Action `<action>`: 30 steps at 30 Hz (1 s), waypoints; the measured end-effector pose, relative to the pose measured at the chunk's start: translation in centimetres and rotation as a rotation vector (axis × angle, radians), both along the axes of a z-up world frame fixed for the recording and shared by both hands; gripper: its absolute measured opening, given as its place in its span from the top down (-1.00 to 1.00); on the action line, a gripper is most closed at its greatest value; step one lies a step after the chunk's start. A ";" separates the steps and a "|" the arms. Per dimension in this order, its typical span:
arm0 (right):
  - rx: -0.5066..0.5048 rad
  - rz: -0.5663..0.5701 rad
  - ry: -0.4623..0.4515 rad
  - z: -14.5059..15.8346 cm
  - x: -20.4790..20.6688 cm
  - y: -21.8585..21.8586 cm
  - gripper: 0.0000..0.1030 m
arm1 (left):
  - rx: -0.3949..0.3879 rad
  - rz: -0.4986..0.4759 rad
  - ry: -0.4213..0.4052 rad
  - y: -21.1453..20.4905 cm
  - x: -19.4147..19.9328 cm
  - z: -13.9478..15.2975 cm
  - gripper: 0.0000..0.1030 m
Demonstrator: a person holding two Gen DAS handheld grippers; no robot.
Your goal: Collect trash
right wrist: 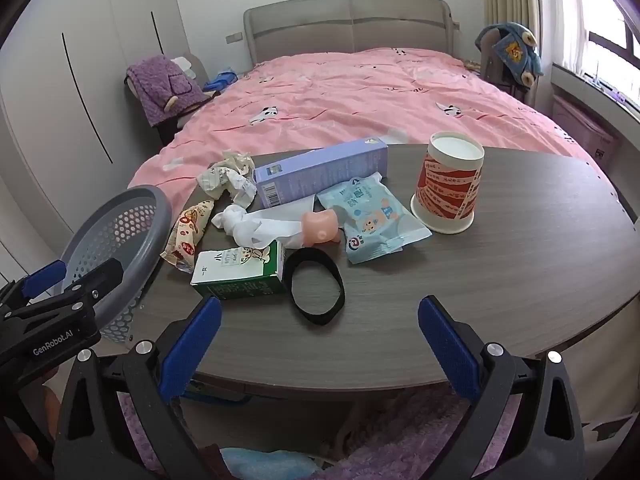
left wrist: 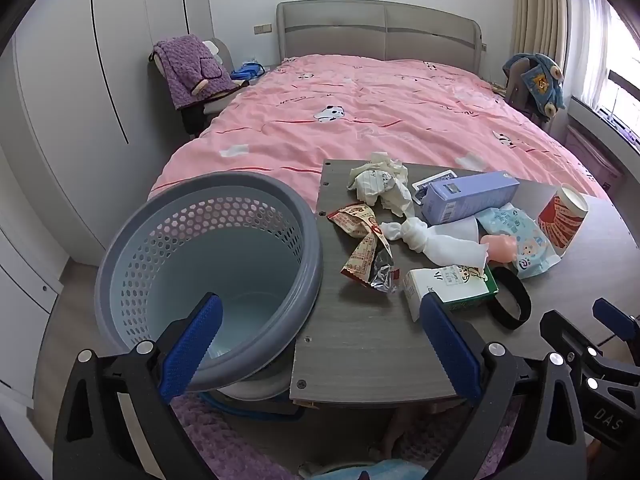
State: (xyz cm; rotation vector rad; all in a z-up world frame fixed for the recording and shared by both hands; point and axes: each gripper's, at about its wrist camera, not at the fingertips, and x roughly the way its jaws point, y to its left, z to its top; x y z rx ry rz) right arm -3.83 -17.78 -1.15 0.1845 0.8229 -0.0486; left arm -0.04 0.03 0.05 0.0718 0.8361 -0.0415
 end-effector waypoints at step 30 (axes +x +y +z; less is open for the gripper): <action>-0.003 -0.002 -0.024 1.0 -1.3 -0.2 -0.88 | 0.021 -0.013 -0.044 -0.1 -1.8 1.5 -0.84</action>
